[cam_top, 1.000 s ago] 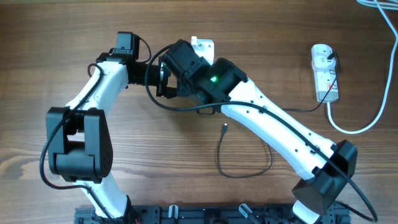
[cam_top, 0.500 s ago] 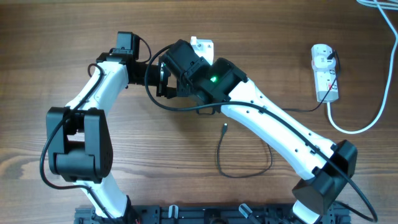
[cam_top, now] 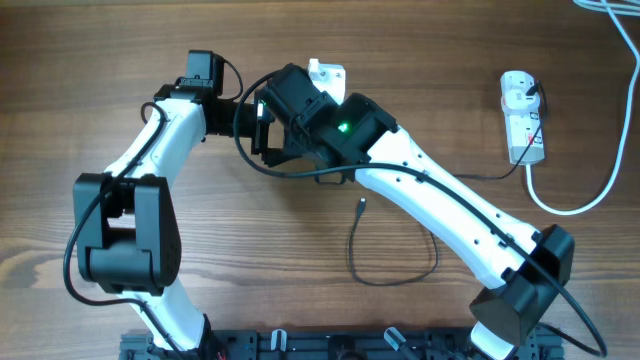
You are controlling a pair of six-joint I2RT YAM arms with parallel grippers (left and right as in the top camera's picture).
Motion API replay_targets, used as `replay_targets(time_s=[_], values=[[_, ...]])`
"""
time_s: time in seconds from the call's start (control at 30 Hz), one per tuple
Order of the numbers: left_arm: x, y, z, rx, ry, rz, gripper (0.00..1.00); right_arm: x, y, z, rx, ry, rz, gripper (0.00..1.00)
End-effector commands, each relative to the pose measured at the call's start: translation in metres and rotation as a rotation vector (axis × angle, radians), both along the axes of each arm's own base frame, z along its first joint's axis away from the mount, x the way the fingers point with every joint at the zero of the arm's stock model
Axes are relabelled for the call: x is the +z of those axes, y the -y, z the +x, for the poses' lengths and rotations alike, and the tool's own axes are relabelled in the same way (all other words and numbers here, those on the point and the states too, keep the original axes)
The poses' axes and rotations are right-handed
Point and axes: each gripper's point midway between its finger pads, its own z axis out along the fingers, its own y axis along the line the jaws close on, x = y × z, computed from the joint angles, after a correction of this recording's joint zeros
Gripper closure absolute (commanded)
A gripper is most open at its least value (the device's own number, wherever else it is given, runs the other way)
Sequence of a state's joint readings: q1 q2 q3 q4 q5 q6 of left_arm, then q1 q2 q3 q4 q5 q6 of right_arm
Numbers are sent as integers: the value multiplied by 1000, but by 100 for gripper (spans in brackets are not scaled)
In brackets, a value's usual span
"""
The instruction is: Plug charger to phone and switch on socket
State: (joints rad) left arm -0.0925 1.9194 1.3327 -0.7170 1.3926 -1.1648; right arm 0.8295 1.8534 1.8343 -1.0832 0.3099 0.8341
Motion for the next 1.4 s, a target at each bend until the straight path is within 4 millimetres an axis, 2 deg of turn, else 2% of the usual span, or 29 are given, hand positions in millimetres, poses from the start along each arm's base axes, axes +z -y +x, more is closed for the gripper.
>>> replay_targets(time_s=[0.0, 0.2, 0.3, 0.37, 0.43, 0.57, 0.73, 0.83, 0.9, 1.03, 1.17, 1.37], values=[[16, 1, -3, -10, 36, -32, 0, 4, 7, 10, -226, 30, 86, 96], [14, 1, -2, -6, 36, -19, 1, 4, 23, 17, -610, 14, 281, 96], [14, 1, -2, -6, 36, -18, 4, 0, 30, 12, -907, -30, 438, 96], [14, 1, -2, -6, 36, -18, 11, -2, 27, 10, -990, -57, 499, 96], [14, 1, -2, -6, 36, -16, 19, -2, 25, 9, -1004, -70, 515, 96], [10, 0, -1, 1, 37, 4, 18, -2, 26, 9, -1105, -79, 578, 96], [10, 0, -1, 6, 4, 5, 14, 4, 24, 10, -1100, -73, 606, 96], [10, 0, -1, 11, -21, 6, 24, 15, 18, 14, -1086, -69, 667, 96], [10, 0, -1, 12, -30, 6, 25, 23, 17, 15, -1079, -66, 696, 96], [10, 0, -1, 21, -81, 8, 36, 25, 17, 14, -1078, -65, 702, 96], [11, 0, -1, 23, -90, 8, 38, 26, 16, 15, -1075, -67, 712, 96], [11, 0, -1, 22, -95, 5, 41, 27, -6, 9, -1032, -177, 772, 96]])
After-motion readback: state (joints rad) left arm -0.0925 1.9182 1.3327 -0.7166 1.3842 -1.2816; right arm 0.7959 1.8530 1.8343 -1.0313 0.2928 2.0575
